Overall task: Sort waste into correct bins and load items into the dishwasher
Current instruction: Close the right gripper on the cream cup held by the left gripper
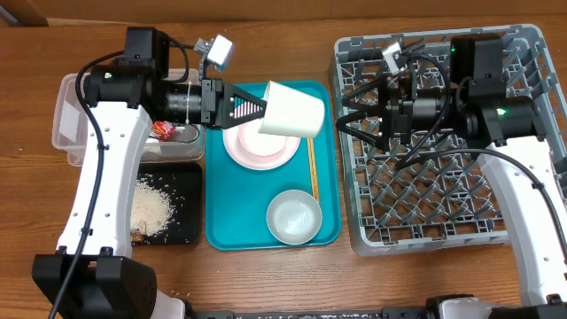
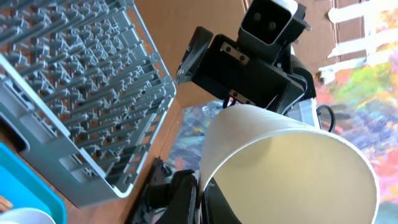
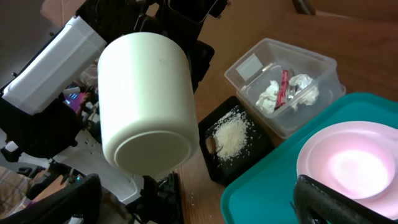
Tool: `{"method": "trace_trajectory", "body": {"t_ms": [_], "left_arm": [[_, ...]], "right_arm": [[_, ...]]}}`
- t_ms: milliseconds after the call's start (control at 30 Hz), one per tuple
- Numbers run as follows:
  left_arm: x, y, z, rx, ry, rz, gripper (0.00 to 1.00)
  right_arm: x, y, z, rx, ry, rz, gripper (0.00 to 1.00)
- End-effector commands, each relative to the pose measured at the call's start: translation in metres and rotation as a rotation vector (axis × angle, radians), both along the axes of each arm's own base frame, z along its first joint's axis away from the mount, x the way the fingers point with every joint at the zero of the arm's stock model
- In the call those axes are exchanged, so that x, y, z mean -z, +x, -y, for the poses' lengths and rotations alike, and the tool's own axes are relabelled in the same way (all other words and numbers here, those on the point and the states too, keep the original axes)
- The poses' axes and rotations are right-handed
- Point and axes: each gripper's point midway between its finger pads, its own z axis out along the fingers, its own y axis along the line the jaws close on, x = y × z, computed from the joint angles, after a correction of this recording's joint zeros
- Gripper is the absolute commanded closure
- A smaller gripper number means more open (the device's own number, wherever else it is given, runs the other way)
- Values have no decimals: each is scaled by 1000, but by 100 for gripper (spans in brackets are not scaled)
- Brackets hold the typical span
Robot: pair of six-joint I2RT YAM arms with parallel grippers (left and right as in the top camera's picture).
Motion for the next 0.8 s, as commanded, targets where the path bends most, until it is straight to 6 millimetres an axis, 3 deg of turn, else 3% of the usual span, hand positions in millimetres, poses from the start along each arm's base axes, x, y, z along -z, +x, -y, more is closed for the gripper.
{"method": "trace_trajectory", "body": {"t_ms": [0,300,667,767], "left_arm": [[-12,-3,2,23,-34,96,96],[-13,-6,7,51,-41,176,96],[-17,-13,18,88,-65,180,96],[-17,-15,18,91,-64,160,96]], "right_arm": [[-20,-4,4,-1,23,58,0],[-19,-4,4,0,23,41,0],[-18,-5,4,55,47,-265,0],[-18,-5,4,55,47,-270,0]]}}
